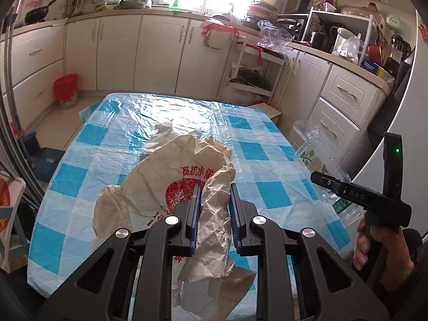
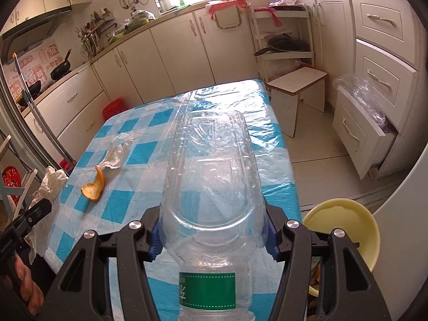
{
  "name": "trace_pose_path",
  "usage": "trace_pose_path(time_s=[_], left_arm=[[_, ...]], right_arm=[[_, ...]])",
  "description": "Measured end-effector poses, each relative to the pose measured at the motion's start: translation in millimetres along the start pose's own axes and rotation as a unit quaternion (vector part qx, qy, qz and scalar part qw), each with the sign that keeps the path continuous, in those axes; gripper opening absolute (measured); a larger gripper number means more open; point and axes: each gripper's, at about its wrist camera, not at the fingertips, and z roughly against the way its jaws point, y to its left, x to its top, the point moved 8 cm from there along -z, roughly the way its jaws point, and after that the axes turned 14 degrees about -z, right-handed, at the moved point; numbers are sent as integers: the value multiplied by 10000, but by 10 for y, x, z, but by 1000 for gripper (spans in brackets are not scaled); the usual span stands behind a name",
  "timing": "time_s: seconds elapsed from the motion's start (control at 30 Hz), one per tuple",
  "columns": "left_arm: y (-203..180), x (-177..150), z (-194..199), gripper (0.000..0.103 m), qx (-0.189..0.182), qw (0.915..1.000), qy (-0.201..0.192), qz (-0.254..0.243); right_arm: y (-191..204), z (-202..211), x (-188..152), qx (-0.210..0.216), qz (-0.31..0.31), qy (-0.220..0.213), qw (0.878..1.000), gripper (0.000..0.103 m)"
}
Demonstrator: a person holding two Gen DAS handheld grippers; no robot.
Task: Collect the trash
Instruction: 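Carry the bag and bottle with both tools over the yellow bucket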
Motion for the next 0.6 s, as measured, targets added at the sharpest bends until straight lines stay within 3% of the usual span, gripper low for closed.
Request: trace_pose_path(time_s=[0.3,0.6], left_arm=[[-378,-6,38,19,-119,9993,79,-337],[-708,47,-10,19,-317,9975,133,-622]], right_arm=[[-345,151,41,-179,-293,-137,9993,57],[-941,182,89,-737,-945,-162,9927,57]])
